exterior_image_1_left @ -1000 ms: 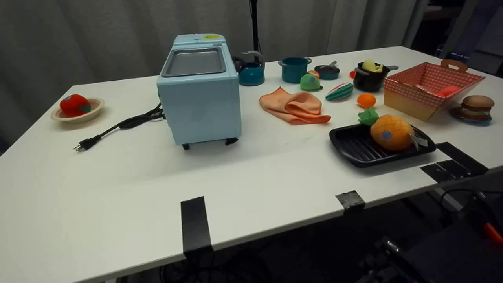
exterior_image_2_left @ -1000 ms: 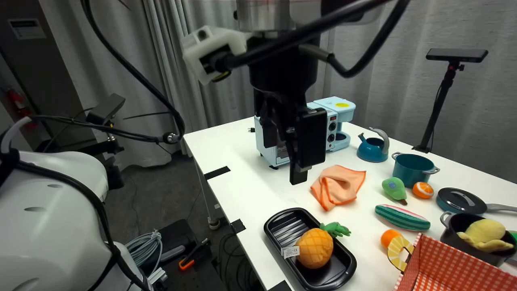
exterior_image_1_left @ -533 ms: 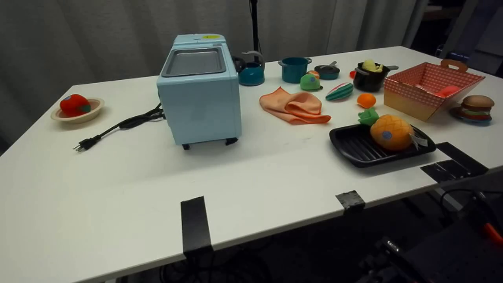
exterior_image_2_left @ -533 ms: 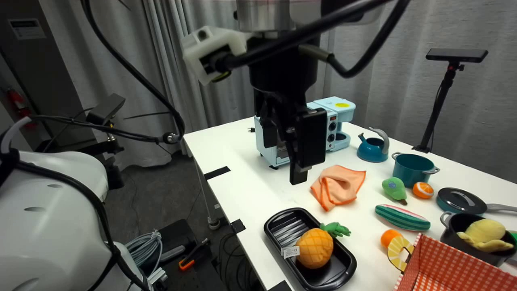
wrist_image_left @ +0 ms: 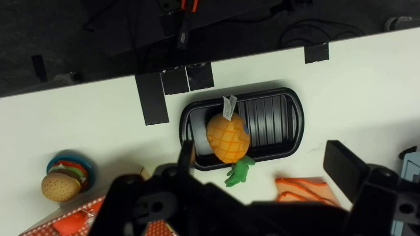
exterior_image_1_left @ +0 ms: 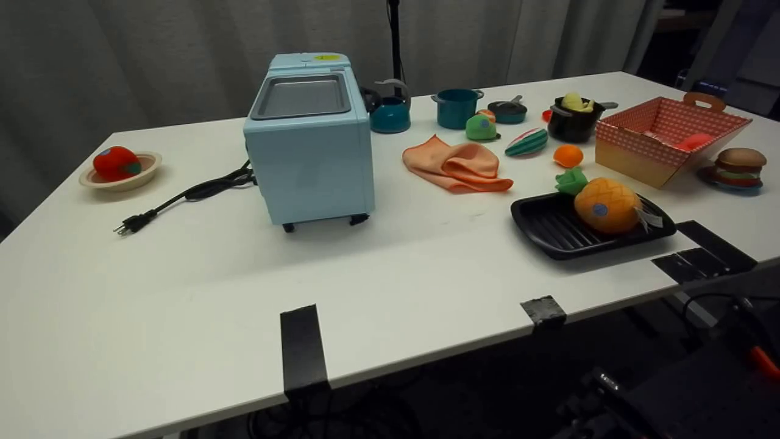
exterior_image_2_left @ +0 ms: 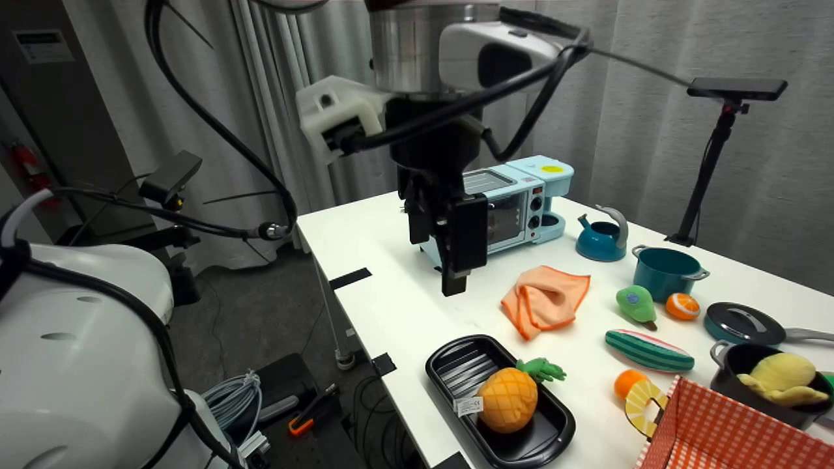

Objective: Remove the pineapple plush toy from the tray and put it in the basket

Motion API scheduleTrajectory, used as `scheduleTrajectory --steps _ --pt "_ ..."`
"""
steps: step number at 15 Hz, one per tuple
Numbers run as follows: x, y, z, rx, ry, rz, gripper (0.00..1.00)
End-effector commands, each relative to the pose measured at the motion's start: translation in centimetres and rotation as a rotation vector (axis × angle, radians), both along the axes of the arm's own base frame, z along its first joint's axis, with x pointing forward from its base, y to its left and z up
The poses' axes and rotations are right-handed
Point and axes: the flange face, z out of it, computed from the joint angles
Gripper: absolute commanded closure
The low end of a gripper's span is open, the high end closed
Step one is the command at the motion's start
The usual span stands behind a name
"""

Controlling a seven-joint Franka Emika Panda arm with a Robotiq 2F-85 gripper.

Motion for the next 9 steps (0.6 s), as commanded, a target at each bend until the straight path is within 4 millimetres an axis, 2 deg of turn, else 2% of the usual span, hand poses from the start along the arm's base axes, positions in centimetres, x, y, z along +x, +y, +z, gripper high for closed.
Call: scheduleTrajectory --steps 1,6,9 --pt "1.1 3.7 -2.6 0.003 -0.019 0.003 0.0" --pt "4.3 8.5 -6.6 -0.038 -0.04 0.087 0.0" --pt "7.0 10.3 -9.4 -0.074 -0.059 0.125 0.0"
